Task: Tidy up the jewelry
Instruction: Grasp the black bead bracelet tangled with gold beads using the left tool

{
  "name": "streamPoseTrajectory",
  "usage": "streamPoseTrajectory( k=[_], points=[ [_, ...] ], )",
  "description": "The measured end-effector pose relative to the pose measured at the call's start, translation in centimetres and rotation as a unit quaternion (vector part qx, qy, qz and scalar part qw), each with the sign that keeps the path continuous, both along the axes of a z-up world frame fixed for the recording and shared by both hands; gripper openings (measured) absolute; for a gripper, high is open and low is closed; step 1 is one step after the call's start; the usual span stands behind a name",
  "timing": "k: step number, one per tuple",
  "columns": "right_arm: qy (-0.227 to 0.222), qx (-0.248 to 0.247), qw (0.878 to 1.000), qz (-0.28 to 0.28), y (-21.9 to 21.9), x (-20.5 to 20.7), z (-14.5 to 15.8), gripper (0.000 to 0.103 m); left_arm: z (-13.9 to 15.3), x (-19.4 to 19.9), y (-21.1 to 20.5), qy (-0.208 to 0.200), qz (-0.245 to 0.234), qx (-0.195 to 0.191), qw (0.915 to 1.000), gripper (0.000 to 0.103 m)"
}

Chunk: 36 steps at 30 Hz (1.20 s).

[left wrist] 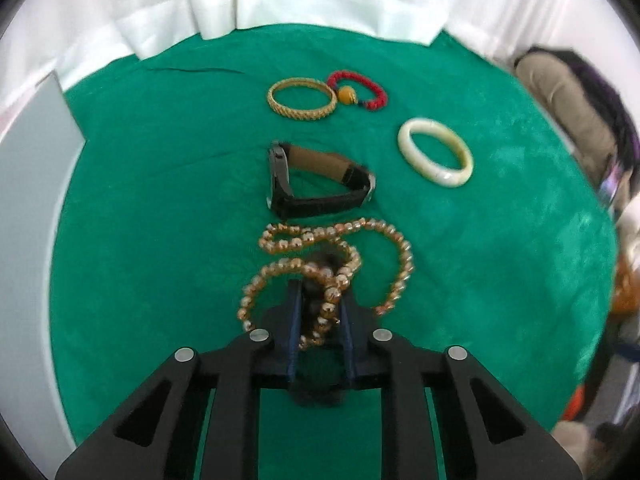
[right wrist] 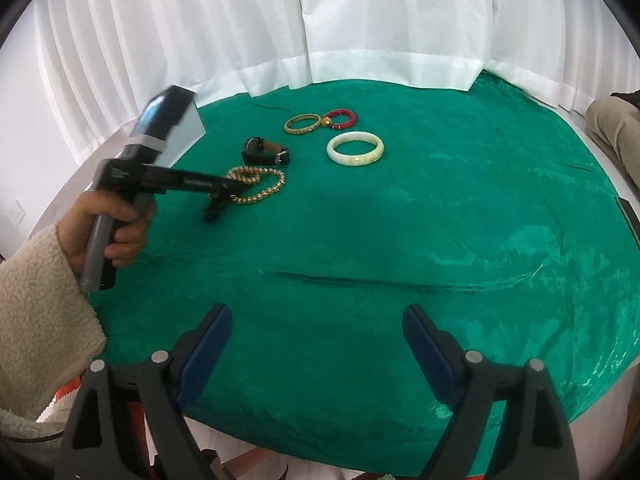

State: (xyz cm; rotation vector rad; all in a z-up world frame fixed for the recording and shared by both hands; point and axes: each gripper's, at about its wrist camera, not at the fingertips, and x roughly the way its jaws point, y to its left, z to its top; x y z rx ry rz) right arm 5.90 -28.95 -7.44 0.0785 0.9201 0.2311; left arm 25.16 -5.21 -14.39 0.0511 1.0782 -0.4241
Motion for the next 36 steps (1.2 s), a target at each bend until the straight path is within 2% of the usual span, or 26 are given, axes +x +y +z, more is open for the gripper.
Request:
streamPoseTrajectory(
  k=[9, 11, 12, 15, 19, 21, 24, 27, 29, 30, 31, 33, 36],
  points=[
    [0.001, 0.001, 1.000, 0.009, 0.3, -0.1, -0.2, 0.089, 2.5, -0.4, 2.1, 0.029, 0.030, -0.100, 0.9941, 0.016],
    [0.002, 0.003, 1.000, 0.008, 0.4, -0.1, -0.2, 0.089, 2.6, -0.4, 2.6, 0.048, 0.034, -0.110, 0.9922, 0.017],
    [0.002, 0.004, 1.000, 0.008, 0.4, -0.1, -0.2, 0.089, 2.2, -0.2, 2.7, 0.064, 0.033, -0.107, 0.9917, 0.017],
    [0.001, 0.006, 1.000, 0.010, 0.5, -0.2, -0.1, 0.089, 1.1, -0.1, 3.2, 0.075, 0.043, -0.090, 0.9921, 0.017],
    [0.000, 0.004, 1.000, 0.012, 0.8, -0.3, 0.0, 0.089, -0.1, -0.2, 4.4, 0.100, 0.053, -0.129, 0.9852, 0.017],
    [0.002, 0.006, 1.000, 0.012, 0.8, -0.4, -0.1, 0.089, -0.3, -0.2, 4.5, 0.102, 0.056, -0.133, 0.9842, 0.017],
    [0.004, 0.007, 1.000, 0.013, 1.0, -0.4, -0.1, 0.089, 0.0, -0.2, 4.5, 0.104, 0.053, -0.140, 0.9833, 0.017],
    [0.003, 0.005, 1.000, 0.012, 1.1, -0.5, -0.1, 0.089, 0.8, -0.2, 4.4, 0.115, 0.032, -0.172, 0.9779, 0.017],
    [0.005, 0.006, 1.000, 0.011, 1.1, -0.5, -0.3, 0.089, 1.2, -0.3, 3.8, 0.117, 0.020, -0.171, 0.9781, 0.014],
    [0.006, 0.007, 1.000, 0.010, 1.1, -0.4, -0.3, 0.089, 1.3, -0.2, 3.6, 0.117, 0.018, -0.165, 0.9791, 0.007],
    [0.007, 0.008, 1.000, 0.009, 1.1, -0.3, -0.4, 0.089, 1.2, -0.2, 3.3, 0.118, 0.018, -0.155, 0.9807, 0.005],
    [0.009, 0.010, 1.000, 0.009, 1.1, -0.3, -0.6, 0.089, 1.1, -0.1, 3.0, 0.114, 0.021, -0.139, 0.9834, 0.004],
    [0.007, 0.010, 1.000, 0.011, 1.2, -0.5, -0.5, 0.089, 1.9, -0.4, 3.0, 0.086, 0.022, -0.136, 0.9867, 0.004]
  ],
)
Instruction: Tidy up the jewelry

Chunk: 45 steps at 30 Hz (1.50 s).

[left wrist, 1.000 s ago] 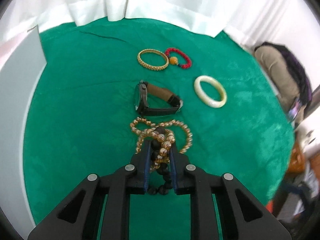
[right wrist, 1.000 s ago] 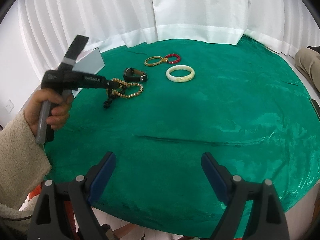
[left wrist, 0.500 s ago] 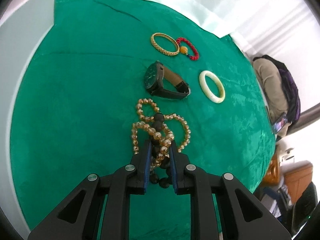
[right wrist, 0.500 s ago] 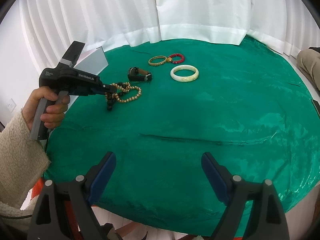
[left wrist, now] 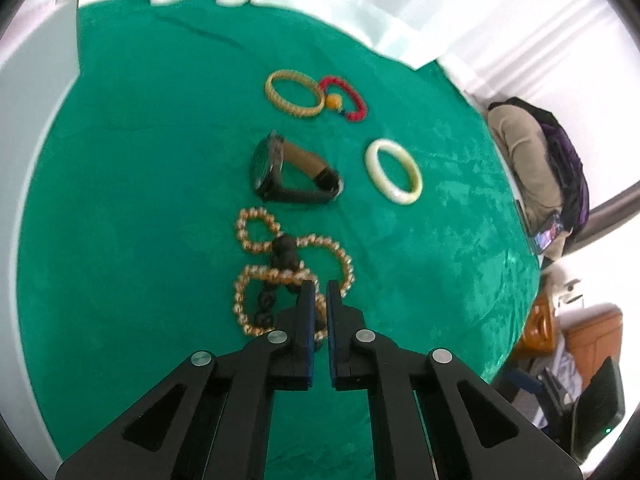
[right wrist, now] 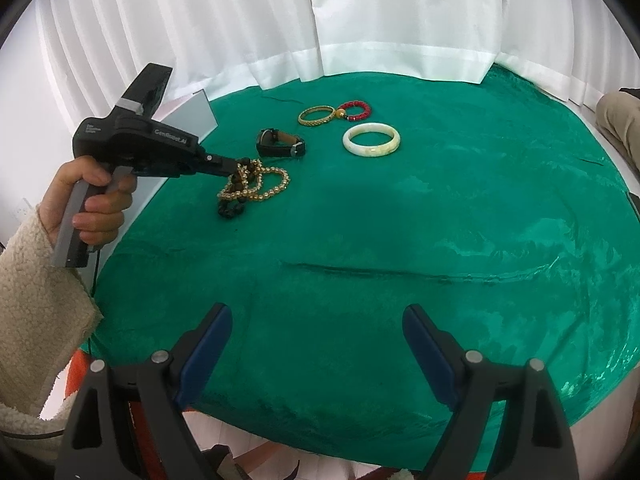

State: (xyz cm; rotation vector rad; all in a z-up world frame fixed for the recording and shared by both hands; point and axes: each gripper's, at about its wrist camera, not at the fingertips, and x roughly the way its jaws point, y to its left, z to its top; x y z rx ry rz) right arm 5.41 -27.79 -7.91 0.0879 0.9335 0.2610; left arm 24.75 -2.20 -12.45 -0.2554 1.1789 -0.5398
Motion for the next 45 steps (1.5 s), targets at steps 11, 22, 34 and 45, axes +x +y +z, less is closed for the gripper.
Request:
streamPoseTrajectory(
  k=[11, 22, 34, 45],
  points=[
    [0.013, 0.004, 1.000, 0.002, 0.2, -0.1, -0.7, 0.089, 0.1, 0.0, 0.0, -0.019, 0.008, 0.046, 0.9987, 0.010],
    [0.021, 0.010, 1.000, 0.002, -0.3, -0.2, -0.9, 0.089, -2.4, 0.0, 0.3, -0.054, -0.026, 0.141, 0.9882, 0.017],
    [0.022, 0.004, 1.000, 0.010, 0.1, -0.2, -1.0, 0.089, -3.2, 0.4, -2.0, -0.133, -0.068, 0.167, 0.9746, 0.054],
    [0.023, 0.005, 1.000, 0.007, -0.2, -0.1, -1.2, 0.089, -1.4, -0.6, -0.5, -0.115, -0.027, 0.089, 0.9890, 0.005]
  ],
)
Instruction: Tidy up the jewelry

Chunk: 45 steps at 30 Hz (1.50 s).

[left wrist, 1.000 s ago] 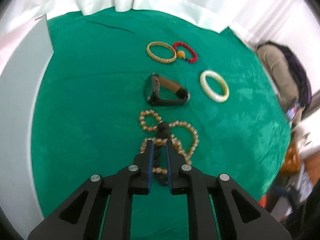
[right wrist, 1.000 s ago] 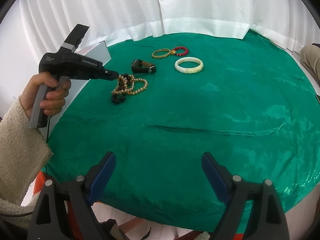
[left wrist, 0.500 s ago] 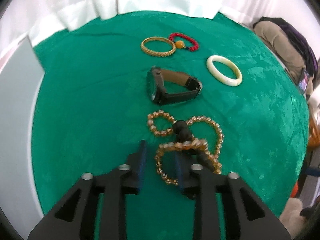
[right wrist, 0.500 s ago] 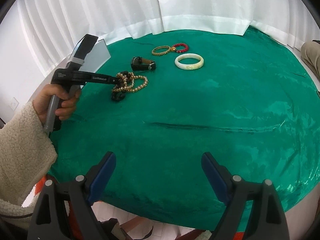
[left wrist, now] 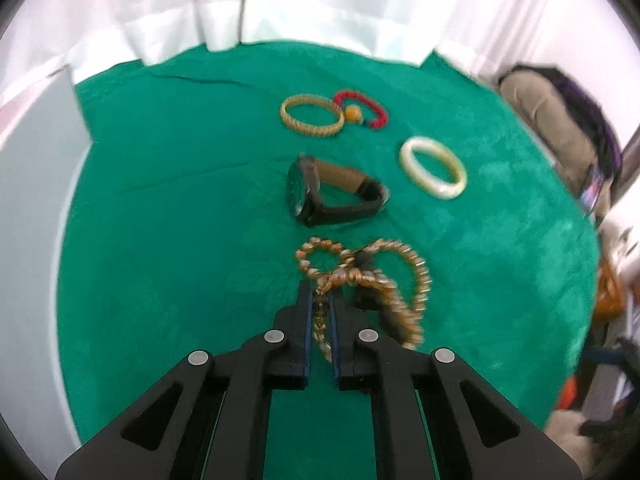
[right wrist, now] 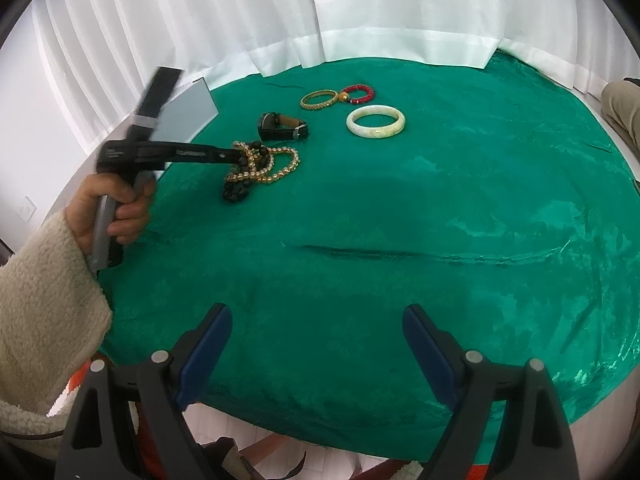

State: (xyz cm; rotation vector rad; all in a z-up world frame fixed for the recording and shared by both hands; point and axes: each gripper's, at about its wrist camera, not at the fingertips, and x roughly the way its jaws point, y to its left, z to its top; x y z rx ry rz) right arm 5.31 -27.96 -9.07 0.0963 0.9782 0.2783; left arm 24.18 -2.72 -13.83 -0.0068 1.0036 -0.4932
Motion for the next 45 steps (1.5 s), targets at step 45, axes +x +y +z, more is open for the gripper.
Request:
streamPoseTrajectory(
  k=[45],
  points=[
    [0.055, -0.036, 0.985, 0.157, 15.1, 18.8, -2.4, 0.071, 12.7, -13.4, 12.6, -0.077, 0.211, -0.030, 0.9740, 0.005]
  ],
)
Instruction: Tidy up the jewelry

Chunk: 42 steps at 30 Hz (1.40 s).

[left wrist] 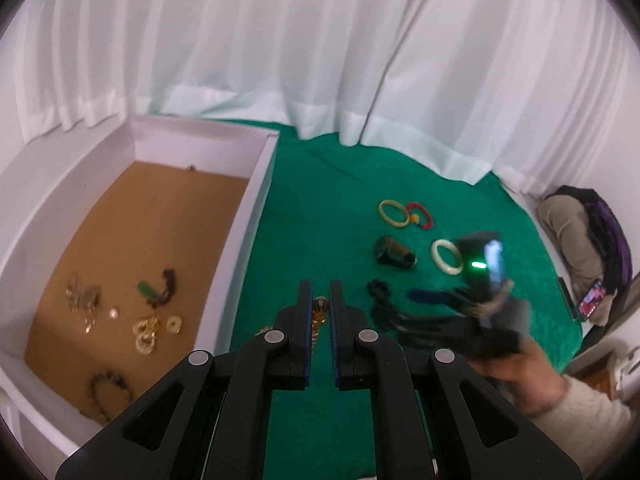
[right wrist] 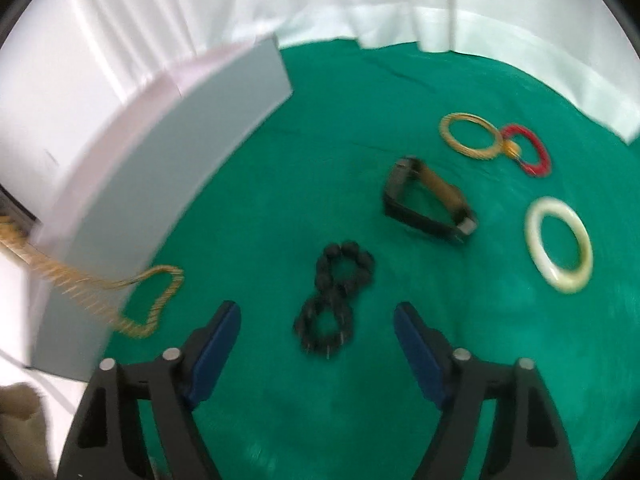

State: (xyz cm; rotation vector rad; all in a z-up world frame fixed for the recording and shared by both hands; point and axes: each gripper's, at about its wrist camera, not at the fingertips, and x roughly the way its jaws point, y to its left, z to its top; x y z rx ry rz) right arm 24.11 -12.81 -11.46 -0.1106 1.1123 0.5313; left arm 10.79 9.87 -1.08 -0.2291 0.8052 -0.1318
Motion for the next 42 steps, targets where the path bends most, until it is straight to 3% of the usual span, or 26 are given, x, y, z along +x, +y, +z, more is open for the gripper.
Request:
streamPoseTrajectory(
  k=[2, 4, 5, 7, 13, 18, 25, 30, 36, 42],
  points=[
    [-0.001, -0.042, 0.999, 0.005, 1.6, 1.0, -1.5, 0.064, -0.3, -0.3, 0.5, 0.003, 0.002, -0.001, 1.0000, 0.005],
    [0.006, -0.060, 0.998, -0.002, 2.1, 1.5, -2.3, 0.028, -0.3, -0.5, 0.8, 0.004, 0.000, -0.004, 1.0000, 0.005],
    [-0.002, -0.057, 0.998, -0.006, 1.9, 1.5, -2.0, 0.019, -0.3, -0.6, 0.8, 0.003, -0.002, -0.005, 1.0000, 0.005],
    [0.009, -0.022, 1.000, -0.020, 1.1, 1.4, -1.0, 0.012, -0.3, -0.6, 0.9, 0.002, -0.006, -0.010, 0.9999, 0.005],
    [-0.035, 0.032, 0.999, -0.017, -0.6, -0.2, 5.4, 0.012, 2.4, -0.6, 1.3, -0.014, -0.032, -0.055, 0.9979, 0.005],
    [-0.076, 0.063, 0.995, 0.010, -0.2, -1.9, 11.1, 0.012, 7.1, -1.1, 2.4, -0.038, -0.043, -0.084, 0.9948, 0.005],
    [-0.121, 0.110, 0.985, 0.061, 3.8, -3.1, 17.8, 0.012, 14.6, -1.9, 5.3, -0.079, -0.035, -0.092, 0.9919, 0.005],
    [-0.145, 0.131, 0.974, 0.116, 9.2, -3.5, 21.4, 0.012, 17.6, -0.9, 8.9, -0.096, 0.003, -0.061, 0.9935, 0.005],
    [-0.155, 0.121, 0.966, 0.170, 17.3, -2.0, 22.0, 0.012, 16.0, 2.6, 14.2, -0.092, 0.055, -0.024, 0.9939, 0.005],
    [-0.138, 0.063, 0.970, 0.189, 24.1, 0.4, 18.1, 0.012, 9.0, 8.1, 18.5, -0.038, 0.090, -0.011, 0.9951, 0.005]
  ],
)
